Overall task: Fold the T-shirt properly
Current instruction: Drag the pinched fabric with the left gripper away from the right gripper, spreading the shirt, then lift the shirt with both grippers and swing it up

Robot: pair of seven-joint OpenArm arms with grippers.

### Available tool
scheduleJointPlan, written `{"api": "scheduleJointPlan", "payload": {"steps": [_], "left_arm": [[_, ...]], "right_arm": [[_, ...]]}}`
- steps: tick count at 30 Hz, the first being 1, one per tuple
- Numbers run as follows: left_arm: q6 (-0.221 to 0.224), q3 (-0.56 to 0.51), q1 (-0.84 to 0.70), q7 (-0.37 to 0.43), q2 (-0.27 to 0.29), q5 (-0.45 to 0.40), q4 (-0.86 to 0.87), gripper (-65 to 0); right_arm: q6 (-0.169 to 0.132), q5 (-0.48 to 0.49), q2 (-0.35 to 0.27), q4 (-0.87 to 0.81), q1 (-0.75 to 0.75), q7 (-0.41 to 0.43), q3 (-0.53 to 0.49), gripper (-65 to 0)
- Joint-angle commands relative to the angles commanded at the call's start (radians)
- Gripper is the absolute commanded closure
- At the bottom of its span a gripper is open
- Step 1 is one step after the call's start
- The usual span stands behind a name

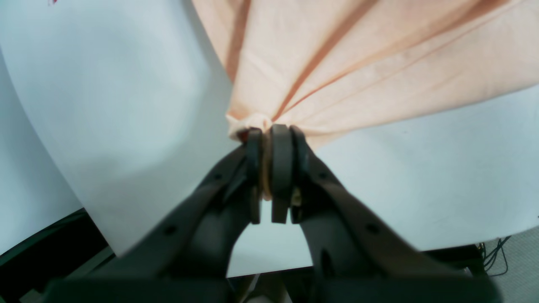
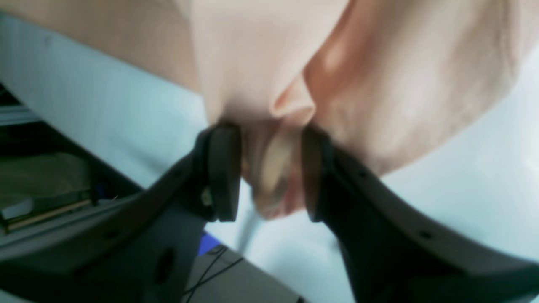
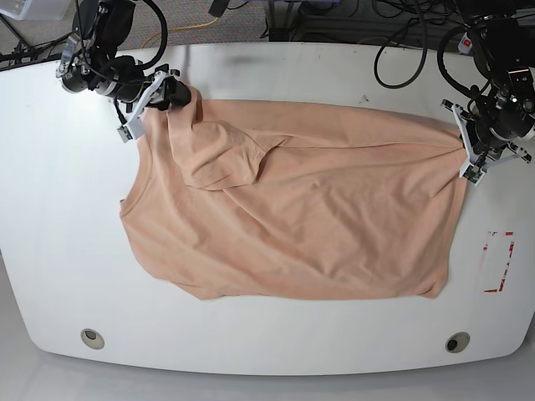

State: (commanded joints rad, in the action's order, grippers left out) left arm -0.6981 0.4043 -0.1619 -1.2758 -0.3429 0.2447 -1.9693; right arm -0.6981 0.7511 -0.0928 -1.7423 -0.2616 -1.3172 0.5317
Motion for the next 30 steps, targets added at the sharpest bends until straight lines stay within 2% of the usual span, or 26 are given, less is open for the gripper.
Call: {"api": "scheduleJointPlan", "payload": {"steps": [4, 10, 12, 15, 17, 21, 26, 30], "left_arm": [[0.000, -0.002, 0.002, 0.000, 0.002, 0.003, -0.003, -0.6], [0.000, -0.002, 0.003, 0.000, 0.002, 0.002, -0.006, -0.6], [0.000, -0.005, 0.003, 0.017, 0.002, 0.000, -0.008, -0.6], [0.000, -0.008, -0.006, 0.077, 0.002, -0.011, -0.008, -0.6], [0.000, -0.020, -0.005, 0.112, 0.002, -0.031, -0.008, -0.6], [0.000, -0.123, 0.009, 0.212, 0.005, -0.084, -0.008, -0.6], [0.000, -0.261, 0.064, 0.341, 0.081, -0.206, 0.002, -0.6], [0.000, -0.354, 0.118, 0.397, 0.175, -0.341, 0.012, -0.6]], "right_arm": [[0.000, -0.018, 0.006, -0.017, -0.003, 0.006, 0.003, 0.0], [0.000, -0.026, 0.002, -0.144, -0.060, 0.008, 0.012, 0.0], [0.000, -0.026, 0.000, -0.170, -0.069, 0.006, 0.043, 0.0], [0.000, -0.026, -0.006, -0.187, -0.066, 0.008, 0.095, 0.0], [0.000, -0.026, -0.048, -0.183, -0.031, 0.009, 0.103, 0.0], [0.000, -0.028, -0.103, -0.164, 0.043, 0.052, 0.098, 0.0], [0.000, -0.055, -0.133, -0.123, 0.143, 0.109, 0.037, 0.0], [0.000, -0.187, -0.133, -0.094, 0.233, 0.166, -0.021, 0.0]]}}
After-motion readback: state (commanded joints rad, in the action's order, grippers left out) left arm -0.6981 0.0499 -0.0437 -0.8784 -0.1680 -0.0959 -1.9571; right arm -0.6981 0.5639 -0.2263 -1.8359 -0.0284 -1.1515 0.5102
